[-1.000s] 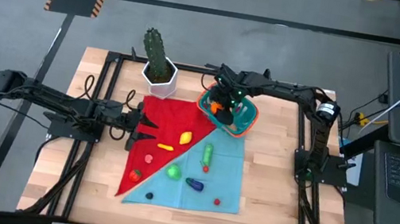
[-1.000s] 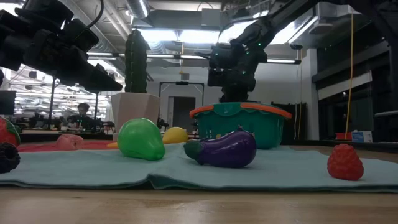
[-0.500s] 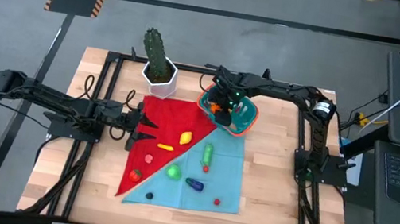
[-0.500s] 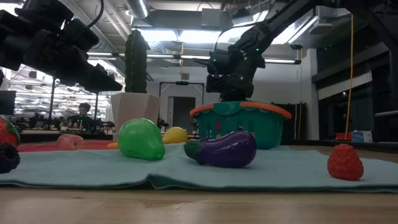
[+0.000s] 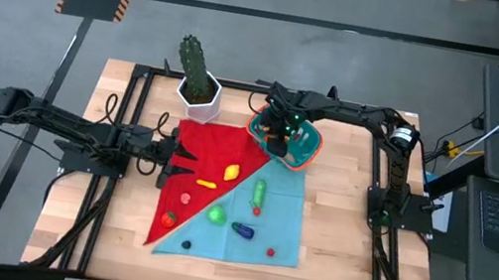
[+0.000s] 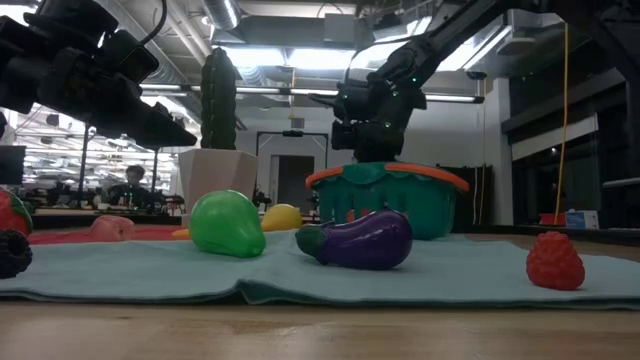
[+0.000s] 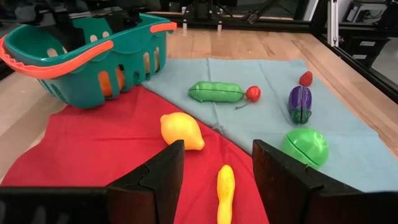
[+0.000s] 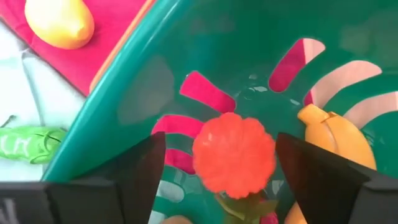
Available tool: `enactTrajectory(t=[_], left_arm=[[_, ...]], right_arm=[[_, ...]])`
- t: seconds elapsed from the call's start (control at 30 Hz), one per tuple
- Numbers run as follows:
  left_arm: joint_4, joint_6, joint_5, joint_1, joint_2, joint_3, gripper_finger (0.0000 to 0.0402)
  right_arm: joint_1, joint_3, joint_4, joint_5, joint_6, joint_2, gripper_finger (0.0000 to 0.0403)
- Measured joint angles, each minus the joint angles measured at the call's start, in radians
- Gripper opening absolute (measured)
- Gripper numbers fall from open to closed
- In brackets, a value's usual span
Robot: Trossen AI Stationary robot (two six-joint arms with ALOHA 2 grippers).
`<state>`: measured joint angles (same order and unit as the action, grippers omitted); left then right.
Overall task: Pick and placing Produce into tupperware
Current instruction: Put the yellow lemon into the blue basket
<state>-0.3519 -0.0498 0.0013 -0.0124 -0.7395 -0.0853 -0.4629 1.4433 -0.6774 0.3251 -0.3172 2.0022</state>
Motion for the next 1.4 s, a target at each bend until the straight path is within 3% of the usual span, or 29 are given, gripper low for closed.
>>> enactTrajectory(t=[0.67,0.93,1.27,1.4], left_arm=[[0.0,0.0,0.0,0.0,0.0,0.0,0.0179],[0.0,0.005,0.0,0.0,0.0,0.0,0.0179],[0.0,0.008,0.001,0.0,0.0,0.0,0.0179],[0.0,0.007,0.0,0.0,0.0,0.0,0.0179]], right_arm=[[0.019,-0.034,-0.081,-0.017,0.104,-0.237,0.0283],[0.062,-0.293,0.151,0.015,0.145,-0.343,0.0283],[0.074,-0.708,0.66,0.018,0.307,-0.733,0.0283],[0.098,-0.865,0.84,0.017,0.378,-0.833,0.0283]])
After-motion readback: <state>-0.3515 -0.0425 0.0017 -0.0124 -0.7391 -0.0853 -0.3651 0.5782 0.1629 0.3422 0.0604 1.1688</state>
